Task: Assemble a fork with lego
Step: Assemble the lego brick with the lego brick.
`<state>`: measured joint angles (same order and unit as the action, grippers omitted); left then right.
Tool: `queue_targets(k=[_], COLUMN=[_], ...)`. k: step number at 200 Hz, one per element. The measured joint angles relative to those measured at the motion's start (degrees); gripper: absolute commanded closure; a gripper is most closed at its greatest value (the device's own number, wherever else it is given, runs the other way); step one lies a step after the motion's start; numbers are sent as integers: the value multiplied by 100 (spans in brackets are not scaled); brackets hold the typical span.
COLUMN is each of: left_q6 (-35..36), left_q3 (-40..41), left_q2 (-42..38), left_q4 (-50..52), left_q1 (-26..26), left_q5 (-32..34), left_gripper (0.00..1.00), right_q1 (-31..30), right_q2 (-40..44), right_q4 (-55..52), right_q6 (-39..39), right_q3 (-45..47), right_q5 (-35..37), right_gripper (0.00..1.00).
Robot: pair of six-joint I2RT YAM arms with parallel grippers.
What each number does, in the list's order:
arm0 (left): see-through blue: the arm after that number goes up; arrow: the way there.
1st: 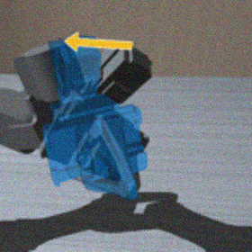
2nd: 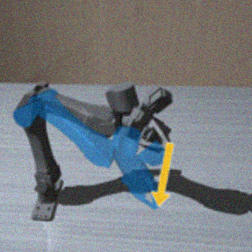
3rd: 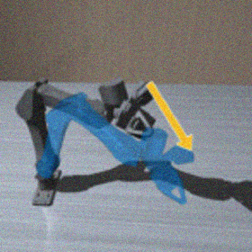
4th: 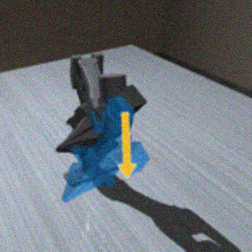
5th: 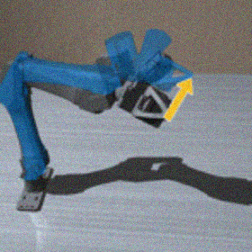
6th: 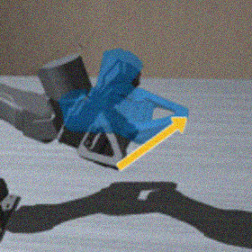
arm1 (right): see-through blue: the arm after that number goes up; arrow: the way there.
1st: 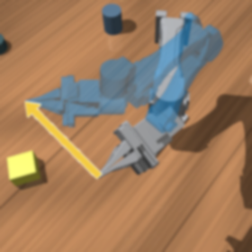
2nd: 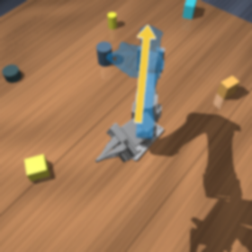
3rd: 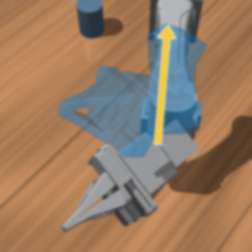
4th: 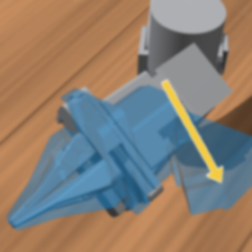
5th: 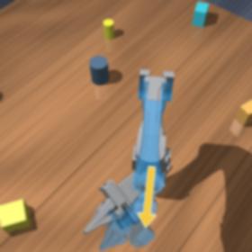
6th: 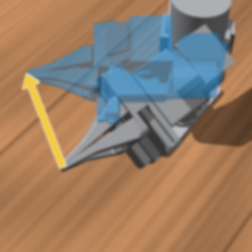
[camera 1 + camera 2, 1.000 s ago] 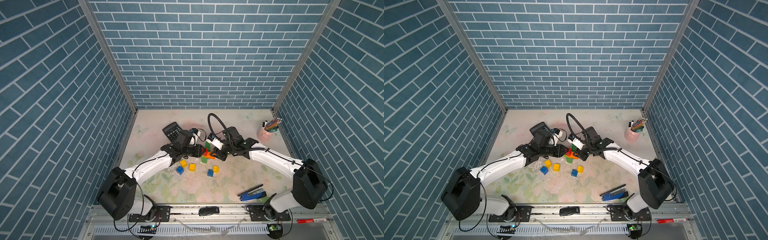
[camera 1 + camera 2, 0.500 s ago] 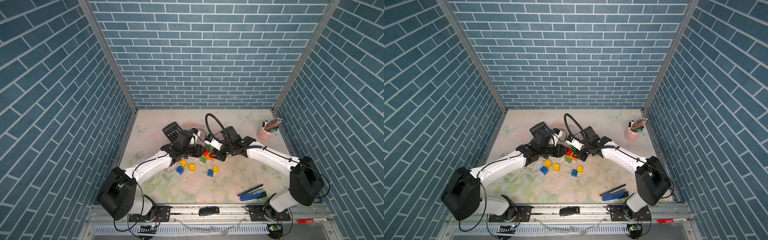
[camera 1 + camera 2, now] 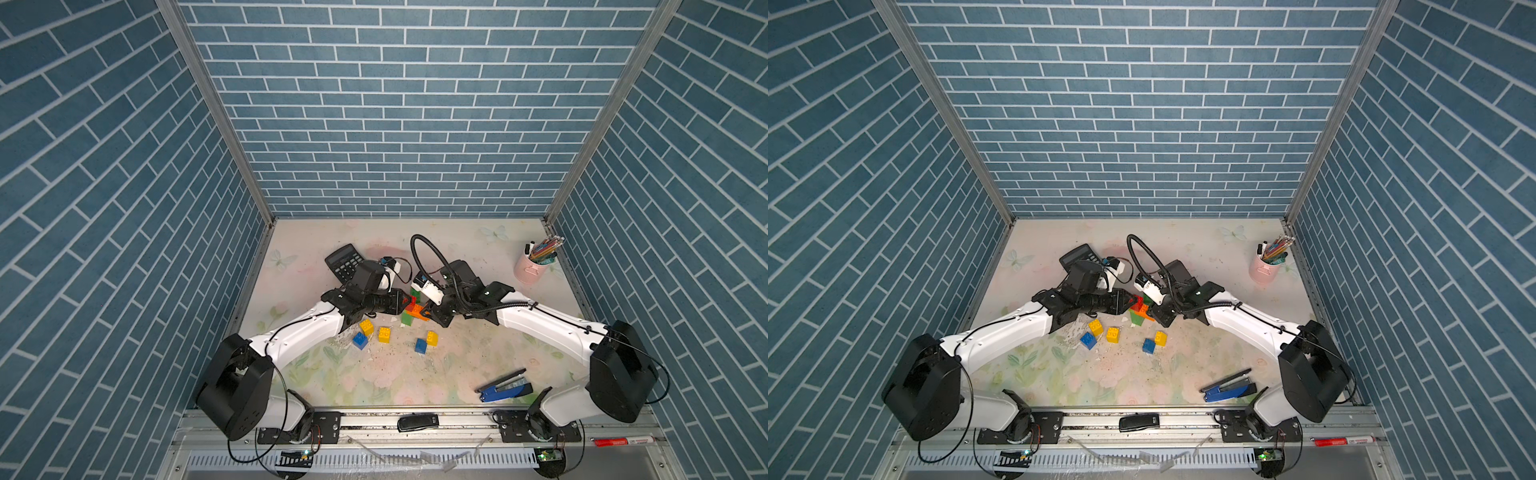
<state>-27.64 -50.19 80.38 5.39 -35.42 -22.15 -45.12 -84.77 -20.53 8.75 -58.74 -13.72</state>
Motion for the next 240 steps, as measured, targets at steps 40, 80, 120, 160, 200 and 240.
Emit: queue_targets(k=[40, 80, 120, 160, 200, 240], left_q6=[0, -2, -4, -2, -2, -2], left_q3=[9, 33, 74, 74, 74, 74], left_q2=[0, -4, -39, -39, -39, -39], left_q4=[-13, -39, -59, -59, -59, -59], left_q1=[9, 26, 42, 44, 44, 59], left_q5=[0, -15, -17, -22, -24, -42], left_gripper=[69, 69, 69, 69, 69, 69], right_q1=[0, 2, 2, 0, 2, 2], right_q2=[-11, -74, -83, -83, -116, -219], right_q4=[79, 216, 247, 247, 256, 214], right_q6=[2, 2, 2, 2, 4, 17], right_q3=[11, 11, 11, 11, 9, -107], right_q5=[-26, -149, -205, -190, -190, -192], right_gripper=[100, 100, 100, 100, 100, 100])
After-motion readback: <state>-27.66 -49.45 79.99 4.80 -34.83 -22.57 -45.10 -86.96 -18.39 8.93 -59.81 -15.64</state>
